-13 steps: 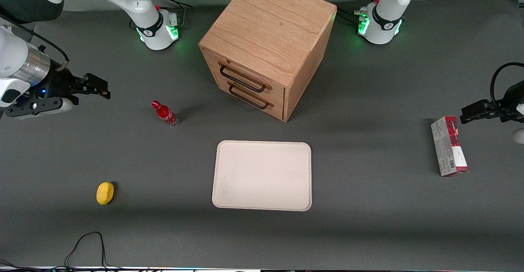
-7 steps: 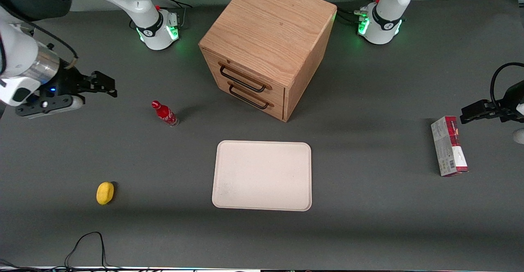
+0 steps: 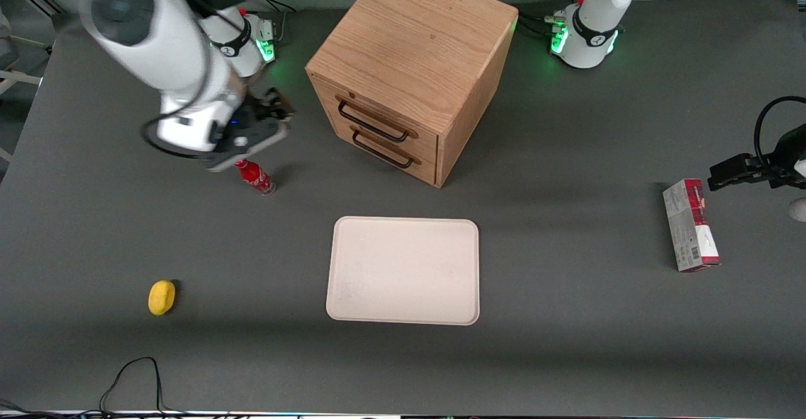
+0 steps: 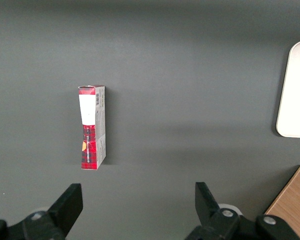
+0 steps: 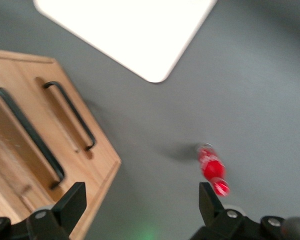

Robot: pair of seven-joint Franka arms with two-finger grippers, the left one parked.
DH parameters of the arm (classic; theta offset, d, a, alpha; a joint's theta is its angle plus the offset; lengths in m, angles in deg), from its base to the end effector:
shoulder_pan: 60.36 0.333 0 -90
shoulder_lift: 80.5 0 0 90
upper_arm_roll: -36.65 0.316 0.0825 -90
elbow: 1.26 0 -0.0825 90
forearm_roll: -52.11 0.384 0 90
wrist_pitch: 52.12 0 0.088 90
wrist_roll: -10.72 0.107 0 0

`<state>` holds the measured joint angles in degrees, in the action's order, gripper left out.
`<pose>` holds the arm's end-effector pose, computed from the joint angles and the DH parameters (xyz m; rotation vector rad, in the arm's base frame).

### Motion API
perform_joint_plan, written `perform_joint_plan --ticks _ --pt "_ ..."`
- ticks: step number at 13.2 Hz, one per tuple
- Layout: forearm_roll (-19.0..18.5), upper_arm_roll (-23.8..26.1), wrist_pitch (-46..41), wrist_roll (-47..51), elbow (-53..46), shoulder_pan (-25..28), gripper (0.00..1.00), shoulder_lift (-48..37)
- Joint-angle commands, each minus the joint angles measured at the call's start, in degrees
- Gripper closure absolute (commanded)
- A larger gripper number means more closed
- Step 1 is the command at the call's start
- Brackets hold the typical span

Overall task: Open upper drawer
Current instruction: 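Move the right gripper toward the black handle of the upper drawer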

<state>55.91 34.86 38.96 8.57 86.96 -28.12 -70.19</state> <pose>0.5157 0.3129 0.5365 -2.9844 -0.8639 0.2190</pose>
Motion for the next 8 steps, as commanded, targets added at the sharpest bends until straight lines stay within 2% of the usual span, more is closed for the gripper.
perform_joint_plan --ticks 1,8 --pt "3.31 1.42 -0.91 -11.24 -9.09 2.56 0.0 9.88" --pt "4.02 2.4 0.41 -12.87 -9.03 7.4 0.0 14.56"
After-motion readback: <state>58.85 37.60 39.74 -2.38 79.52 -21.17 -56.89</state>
